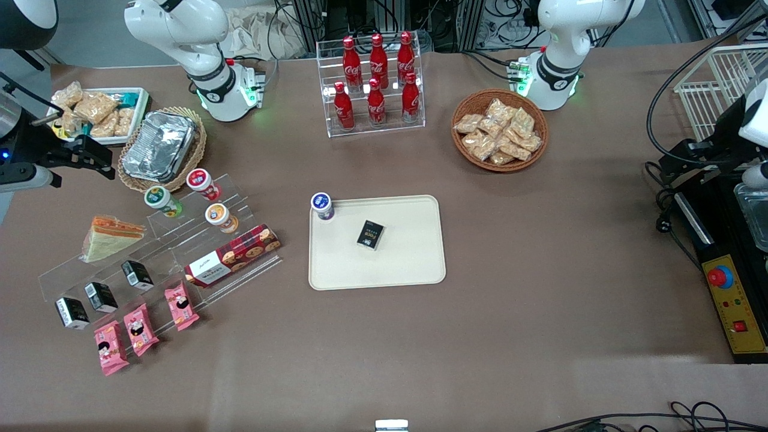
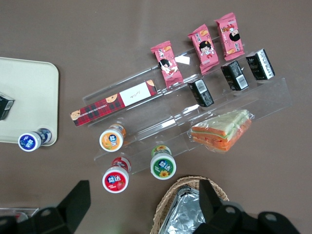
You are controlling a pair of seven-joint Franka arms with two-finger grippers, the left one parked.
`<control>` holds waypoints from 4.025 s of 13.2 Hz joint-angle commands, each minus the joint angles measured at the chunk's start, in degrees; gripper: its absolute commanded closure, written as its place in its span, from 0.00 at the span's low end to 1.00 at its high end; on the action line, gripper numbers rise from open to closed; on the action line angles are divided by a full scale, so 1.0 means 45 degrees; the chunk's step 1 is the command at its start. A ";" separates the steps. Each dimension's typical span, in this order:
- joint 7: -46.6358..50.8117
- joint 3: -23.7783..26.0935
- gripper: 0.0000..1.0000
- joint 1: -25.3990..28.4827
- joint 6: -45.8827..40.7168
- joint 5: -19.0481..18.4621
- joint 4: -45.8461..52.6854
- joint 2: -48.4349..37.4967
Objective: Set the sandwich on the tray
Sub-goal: 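Move the right gripper down toward the wrapped sandwich on the acrylic rack, then close the right gripper on the plastic-wrapped sandwich and lift it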
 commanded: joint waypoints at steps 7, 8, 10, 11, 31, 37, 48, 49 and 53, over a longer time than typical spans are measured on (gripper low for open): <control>0.1555 -0.0334 0.01 -0.0099 -0.0461 0.0440 0.0143 0.0270; 0.2782 -0.0334 0.01 -0.0079 -0.0596 0.0460 0.0124 0.0250; 0.5322 -0.0276 0.01 0.0018 -0.0890 0.0499 0.0163 0.0289; 0.6010 -0.0276 0.01 0.0019 -0.0891 0.0576 0.0182 0.0309; 1.4982 -0.2190 0.03 -0.1503 0.4670 -0.0303 -0.1823 0.3319; 1.4923 -0.2209 0.03 -0.1915 0.7427 0.0107 -0.5108 0.1970; 1.4923 -0.2229 0.03 -0.2247 1.0024 0.0811 -0.7024 0.2027; 1.4923 -0.2229 0.06 -0.2228 1.0182 0.0811 -0.7044 0.2086; 1.4649 -0.2209 0.54 -0.2130 1.0729 0.0811 -0.7025 0.2359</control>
